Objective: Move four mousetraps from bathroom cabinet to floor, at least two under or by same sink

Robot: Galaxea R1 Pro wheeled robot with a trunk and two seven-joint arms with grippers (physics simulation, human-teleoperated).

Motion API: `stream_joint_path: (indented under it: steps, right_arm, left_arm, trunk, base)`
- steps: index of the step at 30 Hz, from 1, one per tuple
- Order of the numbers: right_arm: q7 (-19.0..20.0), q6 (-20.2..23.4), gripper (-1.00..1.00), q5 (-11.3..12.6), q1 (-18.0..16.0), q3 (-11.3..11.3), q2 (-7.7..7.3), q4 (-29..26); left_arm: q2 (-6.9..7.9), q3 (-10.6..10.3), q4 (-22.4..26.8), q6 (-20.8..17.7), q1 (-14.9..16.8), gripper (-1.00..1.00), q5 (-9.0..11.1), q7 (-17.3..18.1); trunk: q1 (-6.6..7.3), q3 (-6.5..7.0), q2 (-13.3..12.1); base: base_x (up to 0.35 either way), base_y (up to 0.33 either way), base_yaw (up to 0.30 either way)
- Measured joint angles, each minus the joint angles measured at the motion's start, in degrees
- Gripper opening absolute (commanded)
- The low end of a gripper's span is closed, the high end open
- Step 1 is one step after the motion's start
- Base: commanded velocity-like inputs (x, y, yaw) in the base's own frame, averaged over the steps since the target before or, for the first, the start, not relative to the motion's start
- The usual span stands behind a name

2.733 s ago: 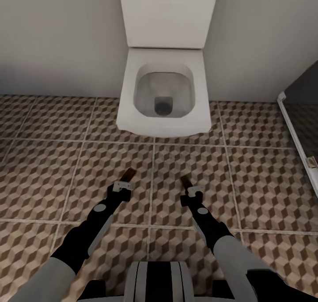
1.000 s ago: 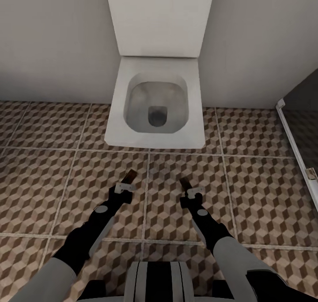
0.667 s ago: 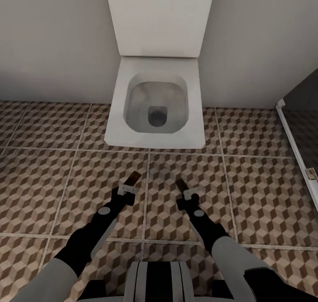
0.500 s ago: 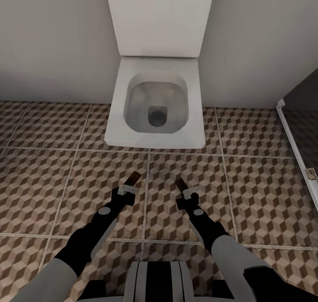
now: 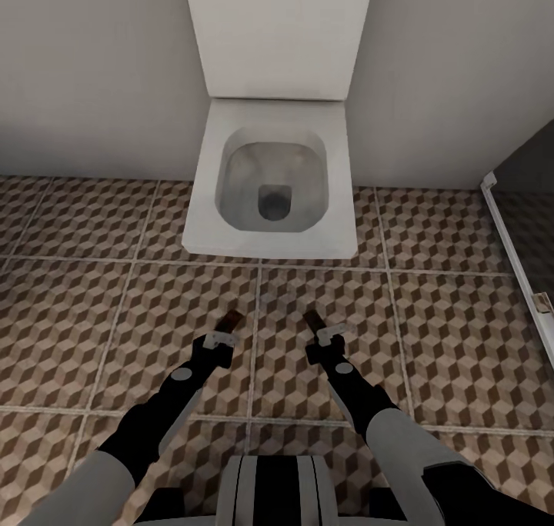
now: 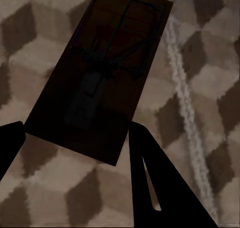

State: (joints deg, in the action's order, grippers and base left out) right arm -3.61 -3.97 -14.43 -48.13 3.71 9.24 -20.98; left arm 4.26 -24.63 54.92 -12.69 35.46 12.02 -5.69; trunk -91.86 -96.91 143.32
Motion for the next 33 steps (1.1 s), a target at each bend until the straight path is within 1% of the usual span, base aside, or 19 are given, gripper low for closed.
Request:
stream_joint_path:
  steps: [6,7,22,26,33]
  right_arm:
    - [0.0,0.0,-1.00,0.0,0.0,0.0,0.01,0.0]
    - [0.0,0.0,-1.00,0.0,0.0,0.0,0.01,0.0]
    - [0.0,0.0,-1.00,0.0,0.0,0.1,0.01,0.0]
    - [0.0,0.0,-1.00,0.0,0.0,0.1,0.01,0.0]
    - [0.0,0.0,-1.00,0.0,0.0,0.2,0.01,0.0]
  left_arm:
    - [-0.22,0.0,-2.4,3.9,0.0,-1.00,-0.1,-0.2]
    - [-0.25,0.0,-2.6,4.0,0.0,-1.00,-0.1,-0.2]
    - [-0.31,0.0,-3.3,4.3,0.0,-1.00,-0.1,-0.1]
    - [-0.31,0.0,-3.3,4.3,0.0,-1.00,-0.1,-0.2]
    - [-0.31,0.0,-3.3,4.3,0.0,-1.00,-0.1,-0.1]
  trunk:
    - [0.00,0.00,0.0]
    - [0.00,0.00,0.0]
    - [0.00,0.00,0.0]
    - [0.02,0.00,0.0]
    - [0.03,0.00,0.0]
  base:
    - [0.000,0.000,0.000]
    - [0.000,0.000,0.000]
    - [0.007,0.000,0.000]
    - [0.165,0.000,0.000]
    - [0.267,0.000,0.000]
